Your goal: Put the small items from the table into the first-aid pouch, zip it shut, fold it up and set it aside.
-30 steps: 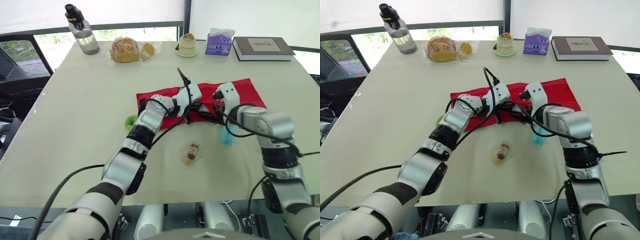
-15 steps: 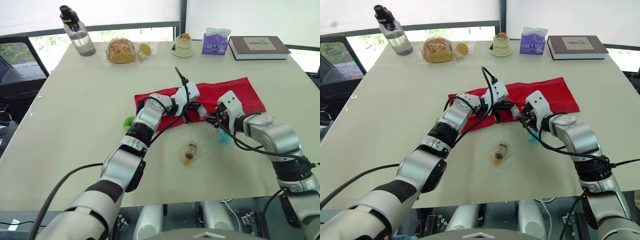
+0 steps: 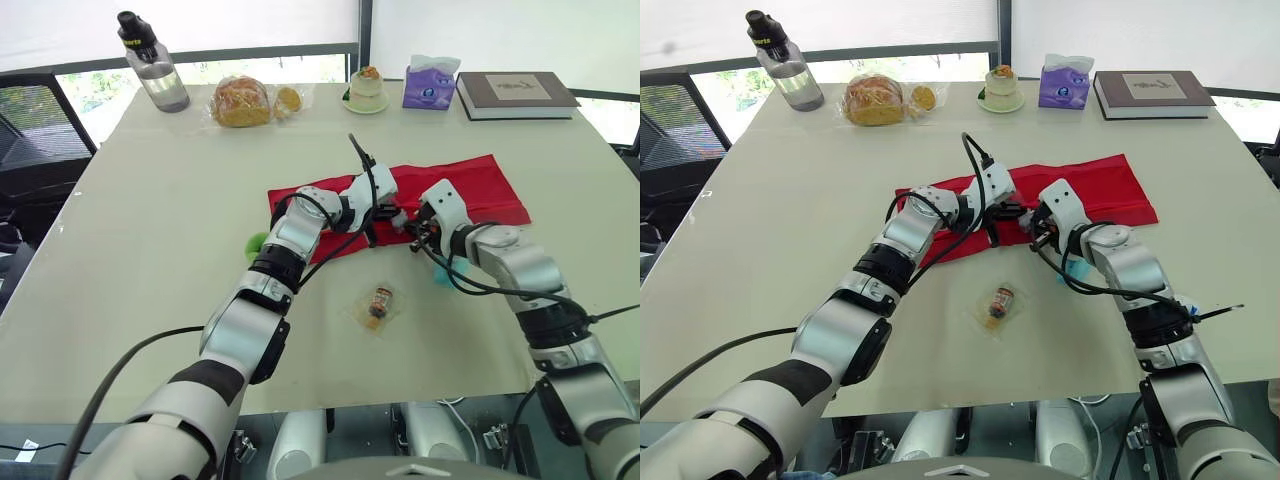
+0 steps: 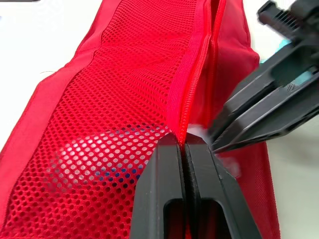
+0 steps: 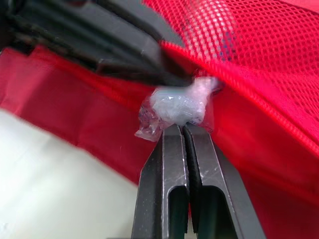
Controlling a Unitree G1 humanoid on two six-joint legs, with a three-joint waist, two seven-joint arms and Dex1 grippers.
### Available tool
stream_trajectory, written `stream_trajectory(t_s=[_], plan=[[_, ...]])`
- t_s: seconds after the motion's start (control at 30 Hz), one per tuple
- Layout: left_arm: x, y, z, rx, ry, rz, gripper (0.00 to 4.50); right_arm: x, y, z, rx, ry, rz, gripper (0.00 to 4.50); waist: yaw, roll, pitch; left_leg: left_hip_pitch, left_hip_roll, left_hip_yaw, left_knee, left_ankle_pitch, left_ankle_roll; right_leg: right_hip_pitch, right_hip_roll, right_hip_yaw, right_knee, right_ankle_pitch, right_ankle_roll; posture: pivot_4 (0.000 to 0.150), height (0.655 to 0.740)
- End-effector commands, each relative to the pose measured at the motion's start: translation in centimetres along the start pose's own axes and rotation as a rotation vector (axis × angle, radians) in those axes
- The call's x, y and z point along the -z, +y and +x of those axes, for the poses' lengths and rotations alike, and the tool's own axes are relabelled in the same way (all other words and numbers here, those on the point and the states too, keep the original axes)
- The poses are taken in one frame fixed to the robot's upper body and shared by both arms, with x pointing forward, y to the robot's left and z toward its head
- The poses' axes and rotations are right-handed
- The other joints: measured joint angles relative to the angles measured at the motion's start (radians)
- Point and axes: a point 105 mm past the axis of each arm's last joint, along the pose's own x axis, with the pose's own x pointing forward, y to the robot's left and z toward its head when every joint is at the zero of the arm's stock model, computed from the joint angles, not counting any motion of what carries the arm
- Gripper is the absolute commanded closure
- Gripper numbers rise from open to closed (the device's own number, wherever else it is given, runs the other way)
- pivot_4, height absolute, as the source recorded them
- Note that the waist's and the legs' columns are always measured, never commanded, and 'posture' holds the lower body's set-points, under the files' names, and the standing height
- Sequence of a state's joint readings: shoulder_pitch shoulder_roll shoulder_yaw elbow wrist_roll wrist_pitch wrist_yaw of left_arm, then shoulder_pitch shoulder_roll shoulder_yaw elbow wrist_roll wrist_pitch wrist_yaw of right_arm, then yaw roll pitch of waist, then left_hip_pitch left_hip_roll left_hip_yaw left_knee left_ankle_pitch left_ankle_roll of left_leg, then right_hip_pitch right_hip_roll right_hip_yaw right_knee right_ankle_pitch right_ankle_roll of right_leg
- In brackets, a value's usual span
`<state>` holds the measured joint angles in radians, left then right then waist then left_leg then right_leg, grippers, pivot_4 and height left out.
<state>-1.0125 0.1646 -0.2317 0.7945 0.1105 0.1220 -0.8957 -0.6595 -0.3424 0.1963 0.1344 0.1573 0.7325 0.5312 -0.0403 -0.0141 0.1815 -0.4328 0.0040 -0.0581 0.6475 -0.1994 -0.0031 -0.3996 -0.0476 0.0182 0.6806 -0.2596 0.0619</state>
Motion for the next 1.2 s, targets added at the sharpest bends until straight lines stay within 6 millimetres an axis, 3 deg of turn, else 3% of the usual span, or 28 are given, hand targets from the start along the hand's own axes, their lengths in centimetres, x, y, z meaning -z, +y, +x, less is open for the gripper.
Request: stream_trajectory(t_s=[0.03, 0.4, 0.6, 0.8, 0.97, 1.03, 1.1, 1.2], plan=[[-1.2, -0.3, 0.0, 0.019, -0.046, 0.026, 4.50, -1.8, -0.5, 0.4, 0.022, -0.074, -0.030, 4.42, 0.000, 0.000, 0.000, 0.000, 0.000, 0.000, 0.000, 0.000, 0.000, 0.000, 0.000, 0.000, 0.000, 0.000, 0.000, 0.150, 0.7400], [-0.9, -0.4, -0.3, 0.023, -0.039, 0.028, 4.50, -2.2, -0.7, 1.3, 0.015, -0.148, -0.074, 4.42, -0.001, 0.000, 0.000, 0.000, 0.000, 0.000, 0.000, 0.000, 0.000, 0.000, 0.000, 0.000, 0.000, 0.000, 0.000, 0.150, 0.7400], [-0.8, 1.6, -1.3, -0.052, -0.017, 0.042, 4.50, -2.3, -1.8, -0.7, 0.045, -0.172, -0.098, 4.42, 0.000, 0.000, 0.000, 0.000, 0.000, 0.000, 0.000, 0.000, 0.000, 0.000, 0.000, 0.000, 0.000, 0.000, 0.000, 0.150, 0.7400], [0.0, 3.1, -2.7, -0.093, 0.020, 0.067, 4.50, -4.0, -1.4, -6.5, -0.024, -0.376, -0.109, 4.42, 0.002, 0.000, 0.000, 0.000, 0.000, 0.000, -0.001, 0.000, 0.000, 0.000, 0.000, 0.000, -0.001, 0.000, 0.000, 0.150, 0.7400], [1.0, 3.4, -3.6, -0.086, 0.049, 0.082, 4.50, -4.1, -1.2, -12.1, -0.085, -0.511, -0.154, 4.42, 0.001, 0.000, 0.000, 0.000, 0.000, 0.000, -0.001, 0.000, 0.000, 0.000, 0.000, 0.000, -0.001, 0.000, 0.000, 0.150, 0.7400], [1.4, 3.5, -4.0, -0.087, 0.061, 0.086, 4.50, -3.8, -1.8, -14.0, -0.094, -0.537, -0.150, 4.42, 0.001, 0.000, 0.000, 0.000, 0.000, 0.000, -0.001, 0.000, 0.000, 0.001, 0.000, 0.000, -0.001, 0.000, 0.000, 0.150, 0.7400], [2.0, 3.7, -4.5, -0.089, 0.076, 0.092, 4.50, -2.1, -3.5, -17.4, -0.089, -0.495, -0.144, 4.42, 0.005, 0.000, 0.000, 0.001, 0.000, 0.000, 0.000, 0.000, 0.000, 0.001, 0.000, 0.000, -0.001, 0.000, 0.000, 0.150, 0.7400], [2.5, 4.0, -5.0, -0.094, 0.088, 0.097, 4.50, -0.1, -5.0, -21.0, -0.096, -0.412, -0.126, 4.42, 0.007, 0.000, 0.000, 0.001, 0.000, 0.000, 0.000, 0.000, 0.000, 0.002, 0.000, 0.000, -0.002, 0.000, 0.000, 0.150, 0.7400]])
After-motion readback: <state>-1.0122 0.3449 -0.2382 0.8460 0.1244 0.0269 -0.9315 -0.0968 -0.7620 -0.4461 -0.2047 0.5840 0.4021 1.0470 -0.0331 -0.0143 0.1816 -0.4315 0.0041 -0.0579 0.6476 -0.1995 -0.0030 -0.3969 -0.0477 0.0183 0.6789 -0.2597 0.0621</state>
